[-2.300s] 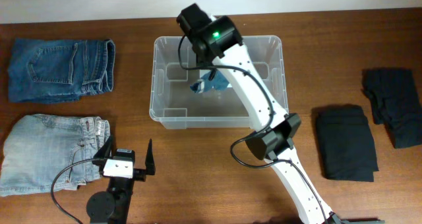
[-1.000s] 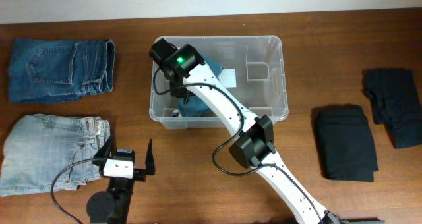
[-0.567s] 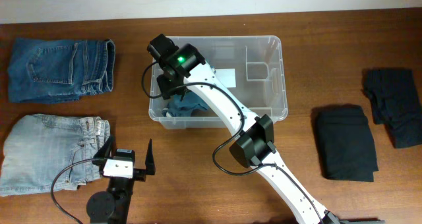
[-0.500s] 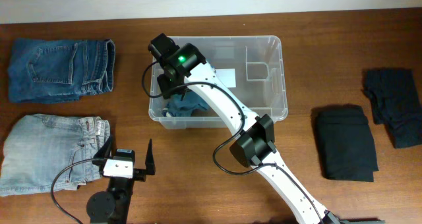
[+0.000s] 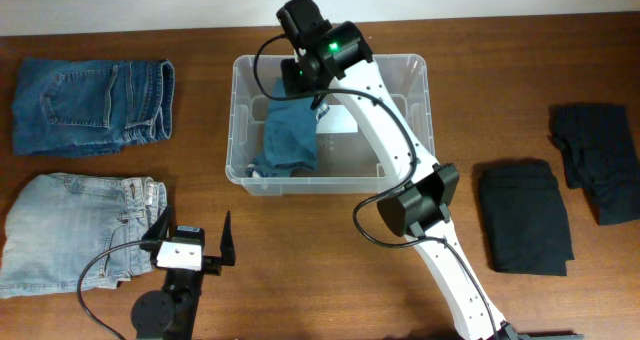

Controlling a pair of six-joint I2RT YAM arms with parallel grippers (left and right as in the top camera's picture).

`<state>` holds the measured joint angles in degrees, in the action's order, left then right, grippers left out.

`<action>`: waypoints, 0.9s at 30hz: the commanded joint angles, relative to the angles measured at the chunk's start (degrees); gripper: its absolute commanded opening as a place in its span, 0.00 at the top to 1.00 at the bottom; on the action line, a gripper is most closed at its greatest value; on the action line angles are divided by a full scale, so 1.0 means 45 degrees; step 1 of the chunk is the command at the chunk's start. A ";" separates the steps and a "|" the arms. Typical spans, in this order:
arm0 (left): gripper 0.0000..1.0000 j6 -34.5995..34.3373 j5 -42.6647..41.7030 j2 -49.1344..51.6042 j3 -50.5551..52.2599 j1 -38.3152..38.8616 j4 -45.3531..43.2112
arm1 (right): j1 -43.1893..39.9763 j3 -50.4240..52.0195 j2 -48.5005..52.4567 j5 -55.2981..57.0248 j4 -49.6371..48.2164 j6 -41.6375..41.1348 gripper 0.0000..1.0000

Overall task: Pack container
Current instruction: 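Lower the shirt into the container's left side and release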

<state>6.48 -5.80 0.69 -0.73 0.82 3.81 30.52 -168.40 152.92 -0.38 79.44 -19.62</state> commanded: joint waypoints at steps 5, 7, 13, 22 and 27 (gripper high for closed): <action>0.01 0.0204 -0.0097 -0.0068 0.0053 -0.0068 0.0029 | 0.0413 0.2739 -0.0063 -0.0923 -0.1685 -0.0418 0.83; 0.01 0.0204 -0.0097 -0.0068 0.0053 -0.0068 0.0029 | 0.0461 0.3619 -0.0063 -0.0976 -0.2293 -0.0461 0.85; 0.01 0.0204 -0.0097 -0.0068 0.0053 -0.0068 0.0034 | 0.0719 0.5935 -0.0063 -0.1826 -0.3963 -0.0452 0.84; 0.01 0.0209 -0.0097 -0.0068 0.0053 -0.0068 0.0029 | 0.0962 0.5149 -0.0389 -0.1778 -0.3672 -0.0350 0.83; 0.01 0.0209 -0.0097 -0.0068 0.0053 -0.0068 0.0029 | 0.0996 0.3997 -0.1195 -0.1783 -0.2963 0.0253 0.78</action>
<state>6.48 -5.82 0.69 -0.73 0.82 3.81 34.33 -146.91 152.29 -7.31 65.30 -20.43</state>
